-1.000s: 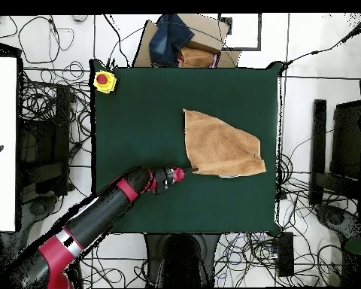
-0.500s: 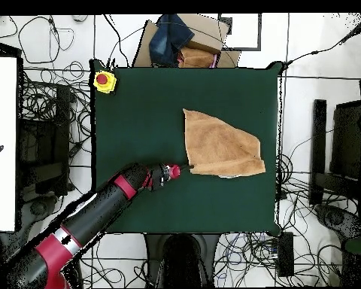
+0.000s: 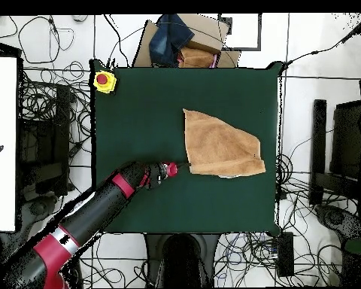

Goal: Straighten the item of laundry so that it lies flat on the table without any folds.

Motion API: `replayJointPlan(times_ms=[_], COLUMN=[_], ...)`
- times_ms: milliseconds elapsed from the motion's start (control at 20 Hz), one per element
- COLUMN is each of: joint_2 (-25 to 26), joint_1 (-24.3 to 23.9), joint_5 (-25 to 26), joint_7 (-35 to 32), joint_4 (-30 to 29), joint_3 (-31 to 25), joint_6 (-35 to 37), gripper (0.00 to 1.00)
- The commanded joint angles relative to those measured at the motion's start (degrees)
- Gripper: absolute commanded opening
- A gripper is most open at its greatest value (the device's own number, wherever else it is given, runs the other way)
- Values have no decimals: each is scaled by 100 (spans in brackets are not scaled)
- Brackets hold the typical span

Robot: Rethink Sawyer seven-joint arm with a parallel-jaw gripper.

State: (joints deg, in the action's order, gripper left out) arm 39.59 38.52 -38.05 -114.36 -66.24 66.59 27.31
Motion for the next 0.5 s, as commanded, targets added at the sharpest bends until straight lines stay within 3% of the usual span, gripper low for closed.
replayJointPlan(times_ms=[50, 500], joint_2=[405, 478], joint_1=[-201, -136], joint_5=[-342, -254], joint_7=[-1559, -1596], joint_4=[1262, 1168], joint_3=[-440, -328], joint_6=[44, 385], gripper=[100, 100])
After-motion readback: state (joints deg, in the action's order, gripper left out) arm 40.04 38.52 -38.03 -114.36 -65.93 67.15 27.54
